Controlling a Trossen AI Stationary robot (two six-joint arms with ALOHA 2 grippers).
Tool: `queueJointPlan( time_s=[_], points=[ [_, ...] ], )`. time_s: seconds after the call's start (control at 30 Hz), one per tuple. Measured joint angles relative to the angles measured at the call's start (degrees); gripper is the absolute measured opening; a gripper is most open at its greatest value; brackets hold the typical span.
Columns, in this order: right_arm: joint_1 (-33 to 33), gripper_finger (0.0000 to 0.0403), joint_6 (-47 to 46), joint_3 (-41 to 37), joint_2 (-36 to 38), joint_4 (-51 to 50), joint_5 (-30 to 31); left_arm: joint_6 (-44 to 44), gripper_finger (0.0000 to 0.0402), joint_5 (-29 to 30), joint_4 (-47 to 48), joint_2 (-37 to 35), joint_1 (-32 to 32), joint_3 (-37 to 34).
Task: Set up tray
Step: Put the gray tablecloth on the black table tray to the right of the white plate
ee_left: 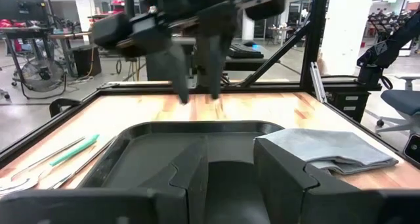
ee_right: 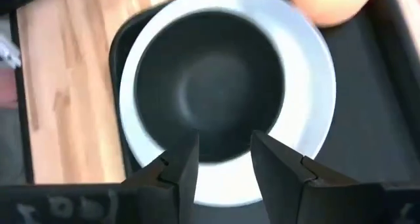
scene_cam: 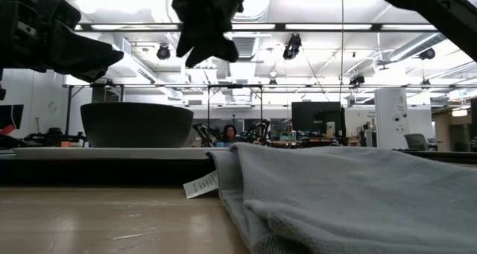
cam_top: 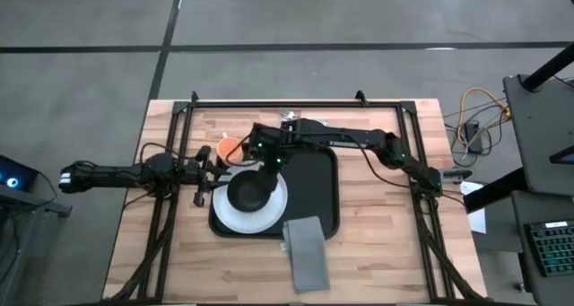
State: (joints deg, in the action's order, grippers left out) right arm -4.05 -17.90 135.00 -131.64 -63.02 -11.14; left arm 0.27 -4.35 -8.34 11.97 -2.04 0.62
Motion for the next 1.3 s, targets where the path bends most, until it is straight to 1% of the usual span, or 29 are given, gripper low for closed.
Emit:
queueJointPlan(
  time_s=[0.3, 0.6, 0.97, 1.3],
  points=[
    [5.2, 0.0124, -2.2, 0.0, 2.2, -7.0, 0.1, 0.0, 0.0105, 0.0, 0.0, 0.0, 0.0, 0.0],
    [10.2, 0.0121, -6.1, 0.0, 2.3, -7.5, 0.1, 0.0, 0.0105, 0.0, 0.0, 0.0, 0.0, 0.0],
    [15.3, 0.0134, -10.5, -0.2, 2.3, -7.5, 0.9, 0.0, 0.0105, 0.0, 0.0, 0.0, 0.0, 0.0],
    [20.7, 0.0135, -14.9, -0.4, 2.3, -10.5, 6.8, 0.0, 0.0105, 0.0, 0.0, 0.0, 0.0, 0.0]
  ],
)
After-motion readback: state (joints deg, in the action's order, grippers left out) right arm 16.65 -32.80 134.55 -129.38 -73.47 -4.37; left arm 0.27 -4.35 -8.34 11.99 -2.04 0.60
